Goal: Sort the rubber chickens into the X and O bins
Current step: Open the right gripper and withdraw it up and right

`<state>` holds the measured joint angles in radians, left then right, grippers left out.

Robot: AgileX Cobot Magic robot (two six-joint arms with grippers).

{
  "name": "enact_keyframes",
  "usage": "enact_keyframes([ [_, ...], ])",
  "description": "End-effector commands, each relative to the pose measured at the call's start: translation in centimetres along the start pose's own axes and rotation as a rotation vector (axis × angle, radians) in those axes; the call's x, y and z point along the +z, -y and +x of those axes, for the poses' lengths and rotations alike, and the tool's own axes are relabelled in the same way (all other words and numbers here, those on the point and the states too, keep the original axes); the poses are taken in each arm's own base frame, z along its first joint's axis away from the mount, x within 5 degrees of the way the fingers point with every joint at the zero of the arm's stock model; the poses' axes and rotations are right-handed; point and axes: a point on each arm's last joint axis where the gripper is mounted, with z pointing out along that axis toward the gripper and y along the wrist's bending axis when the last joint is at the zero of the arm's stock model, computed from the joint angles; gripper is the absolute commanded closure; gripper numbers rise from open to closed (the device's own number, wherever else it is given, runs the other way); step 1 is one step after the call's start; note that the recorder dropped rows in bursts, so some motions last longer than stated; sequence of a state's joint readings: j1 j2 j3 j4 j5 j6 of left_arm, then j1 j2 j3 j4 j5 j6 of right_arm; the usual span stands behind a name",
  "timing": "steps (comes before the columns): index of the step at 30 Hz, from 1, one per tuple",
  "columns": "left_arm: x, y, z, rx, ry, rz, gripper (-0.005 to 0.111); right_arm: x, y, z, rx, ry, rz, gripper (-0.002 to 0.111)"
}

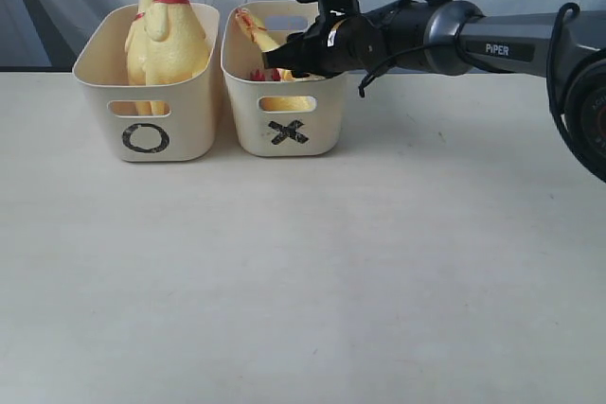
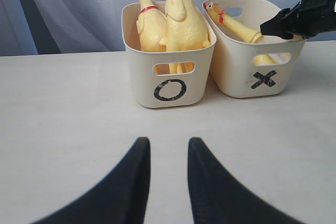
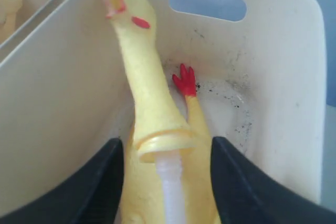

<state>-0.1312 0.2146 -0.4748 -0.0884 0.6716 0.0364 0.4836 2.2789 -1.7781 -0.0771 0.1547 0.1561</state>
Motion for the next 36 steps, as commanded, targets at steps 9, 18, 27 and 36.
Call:
enact_keyframes([
  [9,-0.1,0.0,0.0,0.004,0.013,-0.002,0.082,-6.5,0.1,-5.5,-0.009,0.032,0.017,0.067],
  [18,-0.1,0.0,0.0,0.004,0.013,-0.002,0.082,-12.3,0.5,-7.4,-0.059,-0.119,0.085,0.108],
  [27,-0.1,0.0,0.0,0.004,0.013,-0.002,0.082,-17.0,0.5,-4.9,-0.066,-0.057,0.061,0.108],
  [36,-0.1,0.0,0.0,0.004,0.013,-0.002,0.082,-27.9,0.4,-0.4,-0.065,0.238,-0.007,0.108],
])
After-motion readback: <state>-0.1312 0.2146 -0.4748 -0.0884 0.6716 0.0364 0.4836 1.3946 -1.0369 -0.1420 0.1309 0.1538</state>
